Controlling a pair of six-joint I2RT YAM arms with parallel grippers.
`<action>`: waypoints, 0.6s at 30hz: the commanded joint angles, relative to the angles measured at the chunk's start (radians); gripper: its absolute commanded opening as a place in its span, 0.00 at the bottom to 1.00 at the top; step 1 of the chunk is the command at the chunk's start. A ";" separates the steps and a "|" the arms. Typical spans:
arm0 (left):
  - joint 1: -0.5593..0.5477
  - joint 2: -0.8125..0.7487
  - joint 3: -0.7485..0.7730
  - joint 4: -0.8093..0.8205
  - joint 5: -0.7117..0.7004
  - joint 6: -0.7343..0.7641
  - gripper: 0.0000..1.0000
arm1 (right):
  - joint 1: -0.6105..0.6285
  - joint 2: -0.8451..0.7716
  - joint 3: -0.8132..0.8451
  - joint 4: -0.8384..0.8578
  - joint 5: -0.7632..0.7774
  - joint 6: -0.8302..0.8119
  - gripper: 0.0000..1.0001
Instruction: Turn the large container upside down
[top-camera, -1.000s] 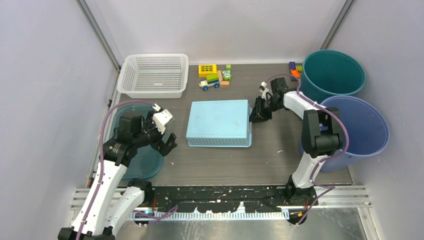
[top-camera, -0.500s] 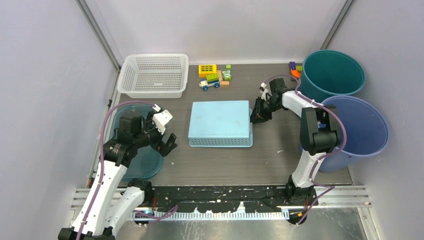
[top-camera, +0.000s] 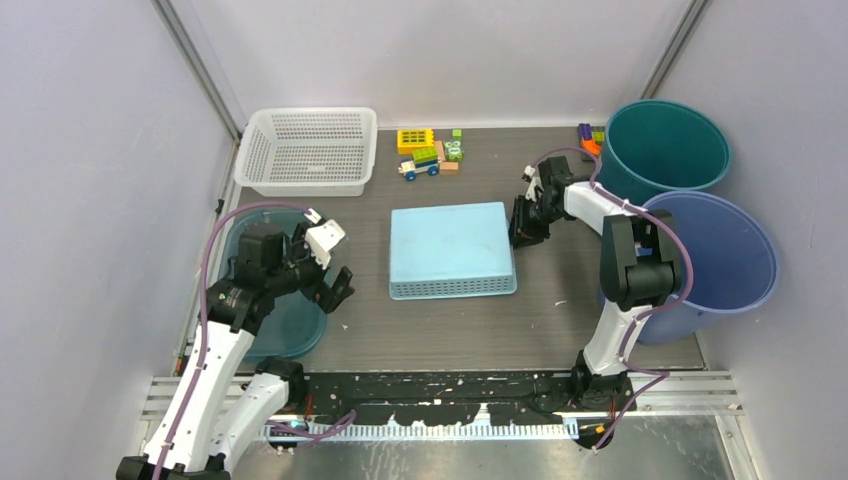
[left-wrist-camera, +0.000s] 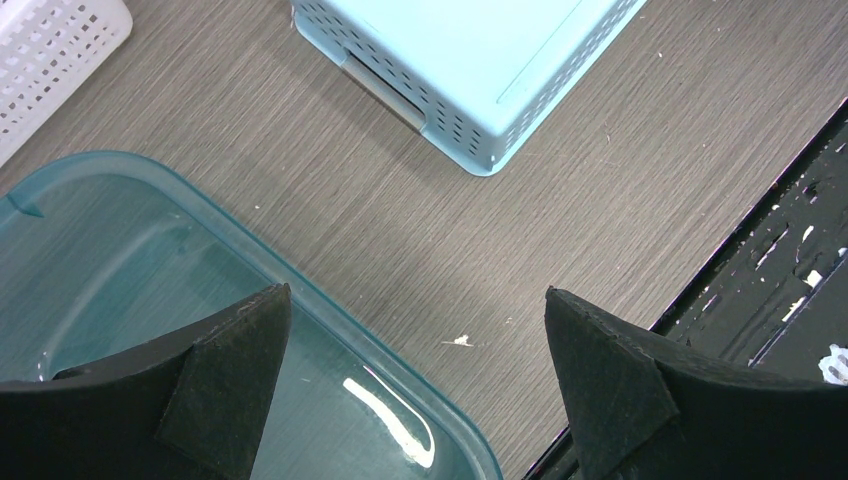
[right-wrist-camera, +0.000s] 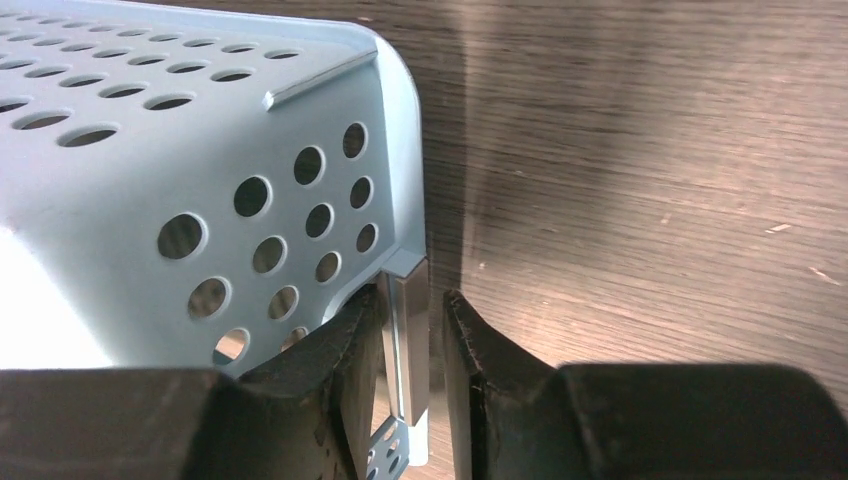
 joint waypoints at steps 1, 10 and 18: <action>0.008 -0.008 0.006 0.039 0.009 -0.009 1.00 | -0.001 -0.088 0.026 -0.008 0.100 -0.035 0.35; 0.008 -0.007 0.008 0.039 0.010 -0.011 1.00 | -0.002 -0.120 0.022 0.007 0.040 -0.050 0.46; 0.008 -0.012 0.008 0.036 0.010 -0.012 1.00 | -0.003 -0.184 0.034 0.002 -0.011 -0.041 0.48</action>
